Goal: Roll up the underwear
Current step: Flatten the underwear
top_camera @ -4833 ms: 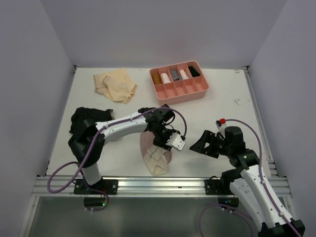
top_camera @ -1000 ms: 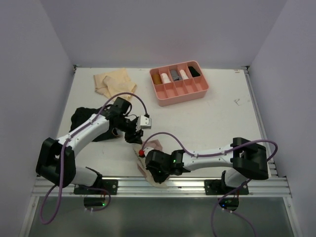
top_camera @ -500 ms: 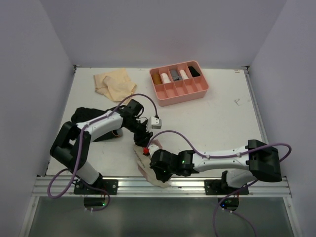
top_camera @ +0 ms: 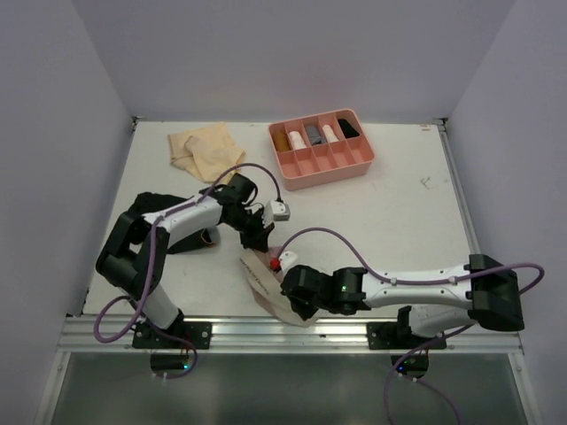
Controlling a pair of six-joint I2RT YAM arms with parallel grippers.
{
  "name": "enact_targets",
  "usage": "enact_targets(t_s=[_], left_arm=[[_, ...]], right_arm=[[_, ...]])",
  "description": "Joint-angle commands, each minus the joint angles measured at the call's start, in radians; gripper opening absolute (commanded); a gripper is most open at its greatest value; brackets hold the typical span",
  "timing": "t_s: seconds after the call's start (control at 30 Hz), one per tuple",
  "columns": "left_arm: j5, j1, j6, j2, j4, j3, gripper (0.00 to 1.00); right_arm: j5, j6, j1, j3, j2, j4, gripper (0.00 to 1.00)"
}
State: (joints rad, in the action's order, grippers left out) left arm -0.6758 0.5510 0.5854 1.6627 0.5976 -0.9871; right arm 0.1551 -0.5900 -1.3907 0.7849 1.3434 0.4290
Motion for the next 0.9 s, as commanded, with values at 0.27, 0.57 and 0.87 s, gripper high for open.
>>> enact_targets(t_s=[0.27,0.57,0.87], left_arm=[[-0.131,-0.253,0.078,-0.145,-0.012,-0.156,0.00],[0.116,-0.267,0.274,-0.314,0.010,0.183,0.06],[-0.010,-0.396,0.278,-0.296,0.074,0.142,0.43]], right_arm=[[0.037,0.242,0.229,0.154,-0.038,0.148,0.00],[-0.072,0.260,0.086,0.140,0.210,0.048,0.00],[-0.012,0.260,-0.060,0.186,0.321,0.069,0.00]])
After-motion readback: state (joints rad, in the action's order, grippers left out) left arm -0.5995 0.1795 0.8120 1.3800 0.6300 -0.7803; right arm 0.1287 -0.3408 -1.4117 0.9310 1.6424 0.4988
